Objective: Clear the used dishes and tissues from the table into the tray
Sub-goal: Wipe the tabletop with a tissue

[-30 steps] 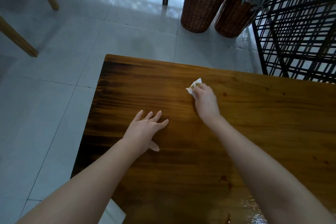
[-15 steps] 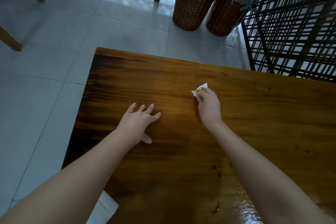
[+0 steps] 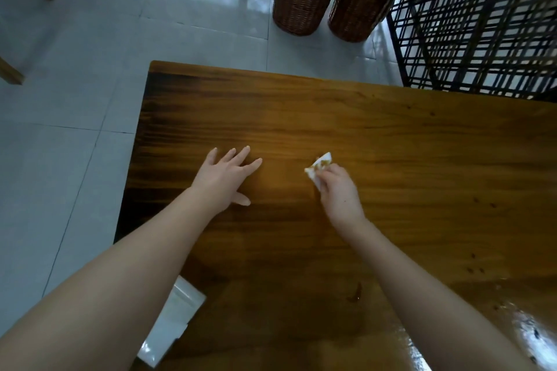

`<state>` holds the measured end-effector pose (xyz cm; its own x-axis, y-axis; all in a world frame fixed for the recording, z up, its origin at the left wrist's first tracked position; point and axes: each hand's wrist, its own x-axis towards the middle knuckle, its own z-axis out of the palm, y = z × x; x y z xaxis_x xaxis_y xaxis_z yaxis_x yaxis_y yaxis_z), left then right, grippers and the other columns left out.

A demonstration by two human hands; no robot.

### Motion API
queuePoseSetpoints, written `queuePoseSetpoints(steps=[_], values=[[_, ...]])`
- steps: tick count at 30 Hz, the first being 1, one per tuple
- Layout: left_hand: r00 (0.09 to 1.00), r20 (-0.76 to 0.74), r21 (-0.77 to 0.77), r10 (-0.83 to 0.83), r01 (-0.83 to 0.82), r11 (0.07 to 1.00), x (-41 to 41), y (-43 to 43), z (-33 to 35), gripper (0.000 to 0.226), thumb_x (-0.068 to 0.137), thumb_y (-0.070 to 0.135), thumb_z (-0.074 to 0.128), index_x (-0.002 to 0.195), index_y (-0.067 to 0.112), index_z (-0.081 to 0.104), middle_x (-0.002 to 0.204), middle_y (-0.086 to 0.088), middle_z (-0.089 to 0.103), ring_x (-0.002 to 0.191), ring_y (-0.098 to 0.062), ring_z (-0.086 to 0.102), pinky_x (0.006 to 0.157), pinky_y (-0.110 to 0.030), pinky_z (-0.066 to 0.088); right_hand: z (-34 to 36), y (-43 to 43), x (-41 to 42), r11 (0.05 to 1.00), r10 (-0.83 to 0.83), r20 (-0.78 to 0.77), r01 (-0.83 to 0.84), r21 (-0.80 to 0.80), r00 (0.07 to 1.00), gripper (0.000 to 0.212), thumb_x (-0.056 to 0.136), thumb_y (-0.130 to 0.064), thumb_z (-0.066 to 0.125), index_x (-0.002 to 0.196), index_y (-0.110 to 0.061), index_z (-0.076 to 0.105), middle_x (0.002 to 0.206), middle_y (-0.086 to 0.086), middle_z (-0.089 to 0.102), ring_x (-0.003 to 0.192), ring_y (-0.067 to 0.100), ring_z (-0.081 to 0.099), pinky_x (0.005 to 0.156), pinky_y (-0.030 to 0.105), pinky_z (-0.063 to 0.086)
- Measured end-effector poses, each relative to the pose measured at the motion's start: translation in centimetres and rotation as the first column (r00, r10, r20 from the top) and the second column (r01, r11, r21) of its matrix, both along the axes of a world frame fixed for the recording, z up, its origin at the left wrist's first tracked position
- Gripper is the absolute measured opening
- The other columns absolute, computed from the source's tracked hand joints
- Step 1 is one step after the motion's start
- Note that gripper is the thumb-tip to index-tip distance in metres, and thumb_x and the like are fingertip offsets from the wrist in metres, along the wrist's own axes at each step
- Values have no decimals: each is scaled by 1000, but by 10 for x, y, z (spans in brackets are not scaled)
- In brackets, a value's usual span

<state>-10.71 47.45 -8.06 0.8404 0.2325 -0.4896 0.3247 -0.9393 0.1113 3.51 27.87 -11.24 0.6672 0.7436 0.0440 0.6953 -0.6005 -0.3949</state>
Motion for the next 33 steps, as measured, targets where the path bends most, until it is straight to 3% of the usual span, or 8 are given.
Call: queuePoseSetpoints(steps=[5,10,13,20,25,27,30,33], values=[[996,83,20,-19,17,1000,-17,-19,1,83,90,45,54,151,34,-2,160,-3,-10,147,-25,-3,115,-53,4,5,-40,-30,979,188,-30,-190,-77,982,25,89,-2,58,112,-5,66,107,5,64,96,17,57,83,28,48],[997,60,-42,-52,54,998,-41,-59,0,78,91,49,51,151,36,2,160,-2,-9,147,-25,-2,115,-55,4,15,-85,-9,982,-155,-11,153,-109,988,21,91,-7,57,108,-6,69,104,4,65,100,18,57,86,30,47],[997,19,-46,-73,74,996,-49,-82,-1,80,90,54,50,151,36,3,160,-3,-7,147,-28,0,114,-57,2,17,-99,-24,967,-215,1,213,-138,977,18,92,-12,57,103,-8,70,100,3,65,95,15,57,84,28,47],[996,-73,-52,-48,44,998,-51,-93,0,89,86,52,59,151,36,1,160,-3,-8,147,-29,-2,113,-59,1,19,-133,-104,998,13,-54,-16,-67,998,18,86,0,63,102,-4,69,89,5,66,77,17,58,66,29,52],[996,-82,-35,-30,27,999,-47,-96,3,90,85,48,63,151,36,4,161,-3,-5,147,-29,0,113,-60,1,19,-140,-83,975,172,-39,-176,-138,984,28,78,7,68,103,-4,69,92,7,65,81,20,60,68,29,52],[996,-84,-38,-16,13,999,-47,-98,5,91,84,47,64,151,35,4,161,-3,-5,147,-29,0,113,-60,1,16,-139,-56,990,72,-12,-73,-118,997,24,79,7,65,100,-1,70,96,12,64,87,26,59,76,36,52],[997,-78,-45,1,-4,999,-48,-99,5,91,84,44,65,151,35,5,161,-3,-5,147,-29,0,113,-60,1,13,-134,-22,978,-179,13,179,-109,984,23,86,4,59,108,1,67,110,12,59,103,25,56,89,29,44],[997,-80,-46,13,-17,999,-47,-101,7,91,84,42,66,151,35,6,161,-3,-4,147,-29,0,113,-60,1,9,-127,-26,973,-222,-18,221,-69,975,23,90,2,54,109,2,67,111,12,62,106,25,55,89,25,40]])
